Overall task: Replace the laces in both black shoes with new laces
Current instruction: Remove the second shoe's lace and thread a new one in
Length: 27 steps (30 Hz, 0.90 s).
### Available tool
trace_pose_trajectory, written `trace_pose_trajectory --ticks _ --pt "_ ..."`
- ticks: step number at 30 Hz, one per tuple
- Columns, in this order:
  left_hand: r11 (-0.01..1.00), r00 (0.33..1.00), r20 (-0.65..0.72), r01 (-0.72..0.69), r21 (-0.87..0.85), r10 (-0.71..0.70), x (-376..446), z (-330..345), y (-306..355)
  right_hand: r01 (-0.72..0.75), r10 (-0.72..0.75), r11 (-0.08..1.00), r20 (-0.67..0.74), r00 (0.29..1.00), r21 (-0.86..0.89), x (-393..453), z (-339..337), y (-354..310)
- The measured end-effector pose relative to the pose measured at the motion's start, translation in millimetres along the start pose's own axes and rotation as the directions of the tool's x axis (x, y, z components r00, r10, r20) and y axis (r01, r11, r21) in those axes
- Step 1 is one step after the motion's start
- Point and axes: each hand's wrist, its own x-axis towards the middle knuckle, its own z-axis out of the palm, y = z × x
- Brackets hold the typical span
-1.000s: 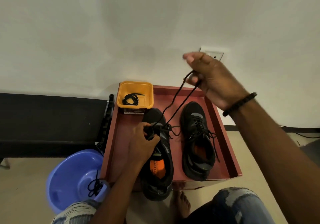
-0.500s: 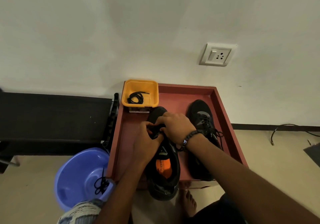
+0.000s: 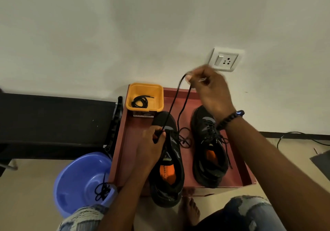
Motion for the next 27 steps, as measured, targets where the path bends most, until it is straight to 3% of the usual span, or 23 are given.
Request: trace_pose_trajectory --ticks 2,4,8,11,13,15,20,24,25,27 --pt "1.0 0.999 0.02 -0.026 0.016 0.026 4.6 1.6 -5.5 -0.033 0.114 0.944 0.23 0.966 -0.328 -11.0 8.8 24.1" --pt "0.998 0.999 0.024 -0.046 0.03 0.046 3.4 0.5 -3.6 0.032 0.161 0.859 0.33 0.93 -0.511 -27.9 21.6 45.0" --pt "0.992 0.991 -0.06 -0.125 -0.022 0.123 -4.4 -5.8 9.8 0.357 -0.046 0.798 0.542 0.839 -0.485 -54.6 51.6 55.4" --pt "0.959 0.973 -0.179 -0.186 -0.213 0.148 -4.2 -10.9 19.1 0.436 -0.119 0.763 0.56 0.82 -0.477 -58.8 62.4 58.0" --pt "0.927 0.955 -0.213 -0.261 -0.27 0.207 -3.4 -19.3 24.8 0.398 -0.136 0.817 0.532 0.836 -0.417 -55.7 66.2 59.7" --pt "0.909 0.948 -0.215 -0.291 -0.299 0.233 -2.9 -26.1 26.8 0.271 -0.085 0.915 0.515 0.853 -0.298 -52.7 69.2 58.4" --pt "0.918 0.99 -0.053 -0.144 -0.369 0.133 -5.9 -28.5 31.7 0.007 0.073 0.987 0.499 0.863 -0.158 -50.4 60.1 53.6" --pt "0.961 0.999 -0.035 -0.027 -0.276 0.018 -3.6 -24.5 21.8 -0.148 0.233 0.918 0.197 0.952 -0.369 -35.5 25.1 73.4" --pt "0.972 0.999 -0.016 0.028 -0.233 -0.033 -0.4 -21.4 14.9 -0.178 0.277 0.883 0.176 0.945 -0.434 -32.9 15.8 80.9" --pt "0.994 0.997 0.05 0.065 -0.085 -0.06 2.6 -15.4 6.4 -0.193 0.396 0.805 0.266 0.879 -0.561 -34.7 3.6 93.1"
